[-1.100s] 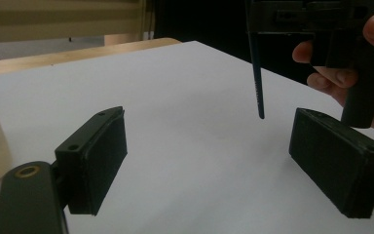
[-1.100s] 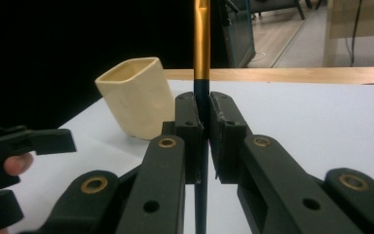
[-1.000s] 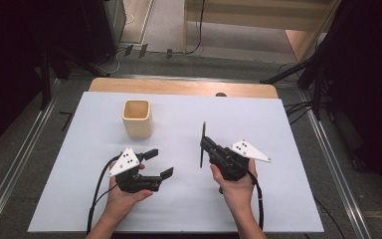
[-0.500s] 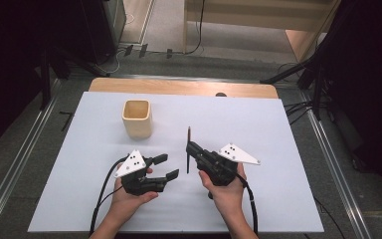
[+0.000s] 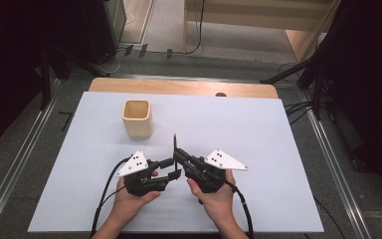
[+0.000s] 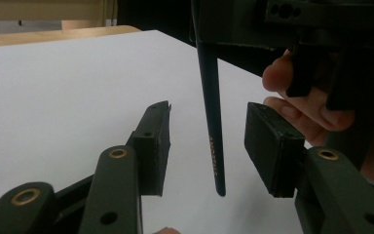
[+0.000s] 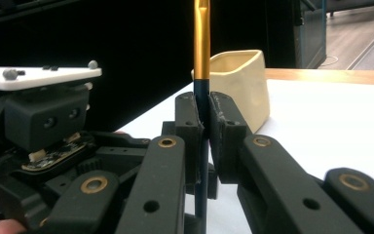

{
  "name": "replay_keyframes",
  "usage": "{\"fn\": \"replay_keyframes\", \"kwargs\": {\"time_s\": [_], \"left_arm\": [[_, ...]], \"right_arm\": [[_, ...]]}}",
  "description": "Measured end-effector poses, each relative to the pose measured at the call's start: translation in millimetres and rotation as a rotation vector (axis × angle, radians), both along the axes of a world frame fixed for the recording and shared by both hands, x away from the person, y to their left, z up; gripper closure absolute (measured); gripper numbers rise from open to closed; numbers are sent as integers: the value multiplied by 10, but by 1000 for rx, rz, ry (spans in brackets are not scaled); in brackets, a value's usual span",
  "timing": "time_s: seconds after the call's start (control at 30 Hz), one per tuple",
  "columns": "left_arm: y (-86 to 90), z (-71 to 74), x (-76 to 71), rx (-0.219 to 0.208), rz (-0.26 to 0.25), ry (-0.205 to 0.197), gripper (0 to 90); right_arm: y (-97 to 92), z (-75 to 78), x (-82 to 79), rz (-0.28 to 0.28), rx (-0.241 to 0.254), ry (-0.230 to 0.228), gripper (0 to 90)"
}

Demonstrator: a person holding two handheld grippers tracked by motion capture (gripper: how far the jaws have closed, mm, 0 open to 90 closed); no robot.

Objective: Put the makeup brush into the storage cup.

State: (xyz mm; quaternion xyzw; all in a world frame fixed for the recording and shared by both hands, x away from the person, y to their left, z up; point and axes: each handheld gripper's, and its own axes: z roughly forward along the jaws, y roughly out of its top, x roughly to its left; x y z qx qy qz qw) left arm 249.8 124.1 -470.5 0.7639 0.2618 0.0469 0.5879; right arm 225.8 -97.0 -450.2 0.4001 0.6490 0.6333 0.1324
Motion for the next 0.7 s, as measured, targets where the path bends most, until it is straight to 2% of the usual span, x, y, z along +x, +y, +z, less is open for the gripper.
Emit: {"fn": "replay_keyframes", "kwargs": {"time_s": [0.27, 0.7], "left_arm": [[15, -2, 20, 0, 9, 14, 645], [46, 0, 47, -35, -12, 38, 752]], "right_arm": [[122, -34, -54, 25, -4, -9, 843], [172, -54, -79, 23, -14, -26, 843]]}}
